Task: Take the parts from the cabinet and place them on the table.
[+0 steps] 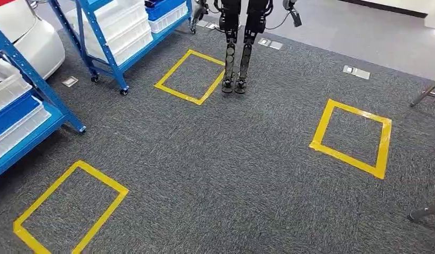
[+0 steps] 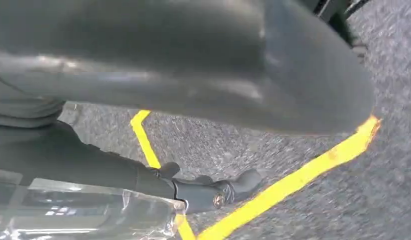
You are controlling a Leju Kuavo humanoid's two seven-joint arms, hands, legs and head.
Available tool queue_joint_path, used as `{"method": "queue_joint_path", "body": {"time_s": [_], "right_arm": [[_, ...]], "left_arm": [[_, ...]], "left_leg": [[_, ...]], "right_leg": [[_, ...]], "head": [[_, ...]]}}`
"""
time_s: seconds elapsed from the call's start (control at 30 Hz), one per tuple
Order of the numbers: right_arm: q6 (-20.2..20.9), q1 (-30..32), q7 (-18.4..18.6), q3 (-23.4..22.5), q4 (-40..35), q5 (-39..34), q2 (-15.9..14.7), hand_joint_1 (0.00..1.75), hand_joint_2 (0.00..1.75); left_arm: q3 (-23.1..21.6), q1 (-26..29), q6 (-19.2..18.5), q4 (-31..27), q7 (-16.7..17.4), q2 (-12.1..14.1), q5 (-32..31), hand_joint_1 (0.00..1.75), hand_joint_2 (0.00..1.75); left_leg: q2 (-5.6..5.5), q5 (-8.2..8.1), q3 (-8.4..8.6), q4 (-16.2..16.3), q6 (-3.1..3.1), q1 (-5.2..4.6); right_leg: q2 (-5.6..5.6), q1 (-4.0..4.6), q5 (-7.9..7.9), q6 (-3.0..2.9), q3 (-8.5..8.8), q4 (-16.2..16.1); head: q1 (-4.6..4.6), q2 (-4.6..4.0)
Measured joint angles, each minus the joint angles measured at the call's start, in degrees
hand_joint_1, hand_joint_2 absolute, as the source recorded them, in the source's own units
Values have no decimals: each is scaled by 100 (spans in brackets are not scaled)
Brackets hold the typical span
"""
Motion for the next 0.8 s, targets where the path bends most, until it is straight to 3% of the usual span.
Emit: {"method": "queue_joint_path", "body": {"time_s": [0.03, 0.07, 0.13, 0.17, 0.2, 0.27, 0.3, 0.33, 0.37, 0.43, 0.47, 0.5, 0.53, 0.57, 0.63, 0.67, 0.7, 0.77, 0.8], "right_arm": [[0, 5, 0, 20, 0, 4, 2, 0, 0], [0, 8, 2, 26, 2, 4, 7, 0, 0], [0, 39, 11, 33, 2, 4, 0, 0, 0], [0, 55, 13, 39, 2, 4, 0, 0, 0], [0, 59, 13, 46, 2, 15, 0, 0, 0], [-7, 45, 13, 63, 2, 75, -13, 0, 0], [-28, 39, 7, 122, 2, 163, -9, 0, 0], [-66, 33, 7, 183, 4, 260, 9, 0, 0], [-127, 32, 11, 255, 4, 347, 13, 0, 0], [-179, 42, 33, 438, 4, 411, 33, 0, 0], [-186, 46, 50, 518, 4, 409, 59, 0, 0], [-199, 31, 74, 577, 4, 404, 59, 0, 0], [-203, 19, 74, 612, 4, 387, 70, 0, 0], [-203, 26, 74, 634, 4, 367, 72, 0, 0], [-203, 64, 74, 668, 4, 337, 53, 0, 0], [-205, 78, 74, 691, 4, 334, 46, 0, 0], [-208, 87, 77, 721, 4, 328, 46, 0, 0], [-210, 93, 81, 756, 4, 330, 70, 0, 0], [-210, 93, 81, 776, 4, 341, 81, 0, 0]], "left_arm": [[-26, -13, -2, 0, 2, -2, -9, 0, 175], [-37, -22, -4, 0, 2, 0, -22, 0, 175], [-61, -22, -4, 0, 2, -2, -24, 0, 175], [-72, -8, -4, 0, 4, -2, -24, 0, 175], [-76, -1, -11, 0, 11, -4, -57, 0, 175], [-125, 7, -41, 0, 42, -15, -186, 0, 175], [-181, 7, -39, 0, 52, -13, -255, 0, 175], [-218, 4, -37, 0, 72, -4, -291, 0, 175], [-244, 5, -37, 0, 96, 5, -297, 0, 175], [-262, 17, -54, 0, 135, 26, -299, 0, 175], [-262, 21, -68, 0, 142, 40, -299, 0, 175], [-267, 36, -114, 0, 140, 33, -308, 0, 175], [-271, 34, -133, 0, 138, 35, -335, 0, 175], [-280, 17, -166, 0, 135, 39, -354, 0, 175], [-325, 10, -186, 0, 122, 42, -463, 0, 175], [-358, 18, -190, 0, 111, 46, -507, 0, 175], [-380, 29, -190, 0, 107, 55, -568, 0, 175], [-433, 44, -192, 0, 103, 77, -641, 0, 175], [-452, 41, -192, 0, 103, 88, -649, 0, 175]], "left_leg": [[-70, 26, -9, -12, 46, 12], [-155, 33, -28, -12, 59, 13], [-343, 33, -39, -7, 58, 12], [-425, 34, -34, -5, 56, 13], [-513, 34, -29, -1, 51, 18], [-683, 28, -19, 19, 12, 29], [-753, 14, -43, 54, -30, 31], [-811, -19, -84, 131, -95, -15], [-855, -19, -104, 129, -124, -10], [-919, 13, -126, 96, -174, 23], [-943, 14, -150, 116, -193, 42], [-627, -59, -176, 214, -216, 26], [-379, -230, -275, 456, -241, 11], [-284, -449, -457, 843, -258, 22], [-228, -810, -882, 1707, -276, 28], [-213, -800, -951, 1838, -277, 29], [-193, -674, -888, 1711, -268, 30], [-103, -250, -460, 925, -226, 23], [84, -70, -184, 441, -172, 7]], "right_leg": [[256, -3, -165, -38, -137, 327], [370, -23, -371, -71, -391, 829], [420, -42, -623, -62, -819, 1636], [425, -43, -582, -14, -876, 1693], [431, -56, -436, 57, -804, 1477], [533, -112, 29, 203, -388, 501], [777, -160, 173, 243, -212, 72], [881, -133, 176, 173, -236, 7], [782, -129, 194, 65, -238, 20], [705, -105, 202, -14, -193, 27], [632, -151, 237, -73, -194, 10], [586, -143, 249, -98, -195, 1], [537, -129, 247, -132, -195, 1], [468, -103, 236, -153, -195, 1], [285, -73, 209, -193, -194, 2], [205, -66, 200, -202, -191, 3], [129, -57, 191, -215, -183, 3], [1, -44, 173, -229, -149, 3], [-58, -38, 155, -219, -125, 3]], "head": [[0, 0], [37, 0], [35, 0], [39, 0], [37, 0], [35, 0], [48, 0], [63, 0], [46, 0], [46, 0], [48, 0], [41, 0], [-29, 0], [-31, 0], [-31, 0], [-31, 0], [-31, 0], [-33, 0], [-33, 0]]}}
